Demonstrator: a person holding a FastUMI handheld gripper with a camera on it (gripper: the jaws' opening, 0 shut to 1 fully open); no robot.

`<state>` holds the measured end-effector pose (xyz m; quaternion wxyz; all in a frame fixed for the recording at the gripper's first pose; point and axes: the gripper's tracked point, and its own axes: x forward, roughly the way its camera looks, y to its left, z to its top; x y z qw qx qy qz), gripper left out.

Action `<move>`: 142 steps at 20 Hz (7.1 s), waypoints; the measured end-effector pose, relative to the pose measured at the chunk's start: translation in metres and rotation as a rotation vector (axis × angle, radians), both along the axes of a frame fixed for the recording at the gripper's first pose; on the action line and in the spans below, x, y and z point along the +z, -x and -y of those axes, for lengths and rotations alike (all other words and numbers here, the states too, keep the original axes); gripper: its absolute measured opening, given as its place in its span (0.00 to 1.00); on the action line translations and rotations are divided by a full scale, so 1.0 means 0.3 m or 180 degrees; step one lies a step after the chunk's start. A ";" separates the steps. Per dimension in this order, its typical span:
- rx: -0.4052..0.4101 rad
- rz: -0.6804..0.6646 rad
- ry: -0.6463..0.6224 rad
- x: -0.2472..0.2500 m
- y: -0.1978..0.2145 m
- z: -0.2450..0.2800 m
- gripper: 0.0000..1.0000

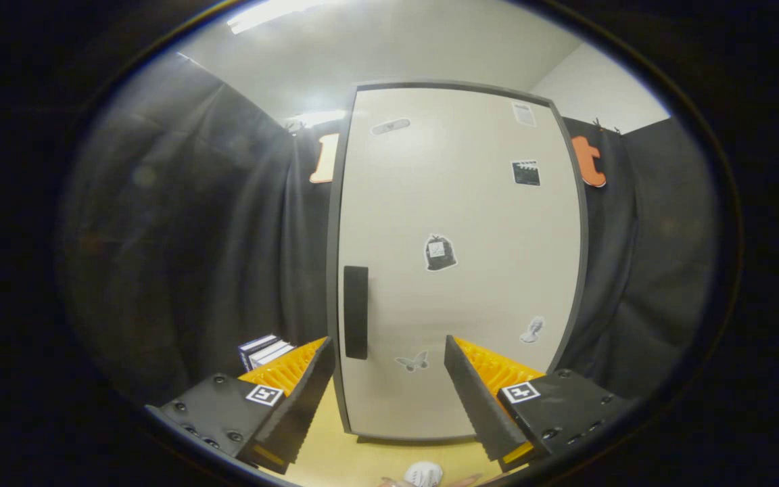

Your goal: Open the shoe cabinet door, grab the shoes and put them into the shoe cabinet, then close the shoe cabinet door.

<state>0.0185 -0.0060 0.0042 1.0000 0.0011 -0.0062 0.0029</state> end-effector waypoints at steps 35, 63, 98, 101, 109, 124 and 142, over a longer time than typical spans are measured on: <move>-0.0455 -0.0087 -0.0114 -0.093 -0.459 -0.165 0.43; 0.0302 -0.0209 -0.0111 -0.091 -0.028 -0.049 0.09; 0.0172 -0.0177 0.0026 -0.095 0.403 0.919 0.05; 0.0093 -0.0141 -0.0068 -0.081 0.436 0.930 0.05; -0.0335 -0.0035 0.0049 -0.054 0.686 0.813 0.04; -0.0461 -0.0627 -0.0598 -0.749 0.417 0.173 0.25; -0.0672 -0.1831 -0.0565 -1.700 0.067 0.099 0.65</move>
